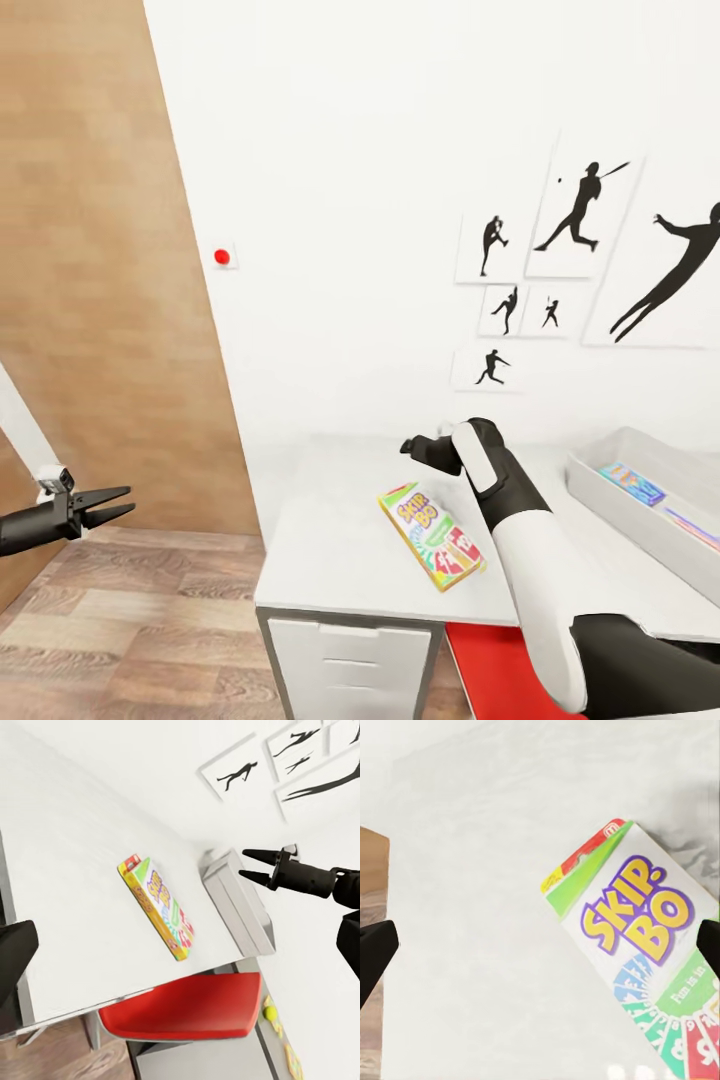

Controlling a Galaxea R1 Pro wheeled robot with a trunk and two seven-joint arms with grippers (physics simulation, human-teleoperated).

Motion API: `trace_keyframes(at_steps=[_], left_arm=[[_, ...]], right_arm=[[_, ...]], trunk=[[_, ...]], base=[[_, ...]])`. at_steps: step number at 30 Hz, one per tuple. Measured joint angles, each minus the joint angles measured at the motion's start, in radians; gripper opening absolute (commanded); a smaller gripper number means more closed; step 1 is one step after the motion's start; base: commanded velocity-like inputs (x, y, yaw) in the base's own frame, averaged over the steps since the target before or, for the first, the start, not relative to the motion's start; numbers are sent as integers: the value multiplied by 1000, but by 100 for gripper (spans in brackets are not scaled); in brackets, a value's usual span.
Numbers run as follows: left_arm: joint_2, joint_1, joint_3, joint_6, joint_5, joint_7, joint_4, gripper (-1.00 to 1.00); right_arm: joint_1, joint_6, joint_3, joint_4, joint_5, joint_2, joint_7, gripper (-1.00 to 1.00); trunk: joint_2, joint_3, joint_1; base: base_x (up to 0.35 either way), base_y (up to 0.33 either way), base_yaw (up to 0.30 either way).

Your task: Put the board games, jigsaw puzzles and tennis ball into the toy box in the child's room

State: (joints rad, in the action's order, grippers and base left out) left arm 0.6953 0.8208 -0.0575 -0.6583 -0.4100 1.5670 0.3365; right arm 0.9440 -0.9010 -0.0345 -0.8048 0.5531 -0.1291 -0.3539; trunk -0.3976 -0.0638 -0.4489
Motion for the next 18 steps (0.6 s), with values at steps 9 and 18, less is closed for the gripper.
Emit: trace_keyframes(at_steps=[9, 18], left_arm=[[0, 0, 0, 3, 0, 0, 0, 100], [0, 0, 1, 5, 0, 0, 0, 100]], right_arm=[[0, 0, -3, 25, 2, 23, 0, 100], [0, -2, -5, 38, 10, 60, 2, 100]], trunk=[[0, -14, 0], [0, -29, 0]], base=[[211, -71, 90], [93, -75, 13]])
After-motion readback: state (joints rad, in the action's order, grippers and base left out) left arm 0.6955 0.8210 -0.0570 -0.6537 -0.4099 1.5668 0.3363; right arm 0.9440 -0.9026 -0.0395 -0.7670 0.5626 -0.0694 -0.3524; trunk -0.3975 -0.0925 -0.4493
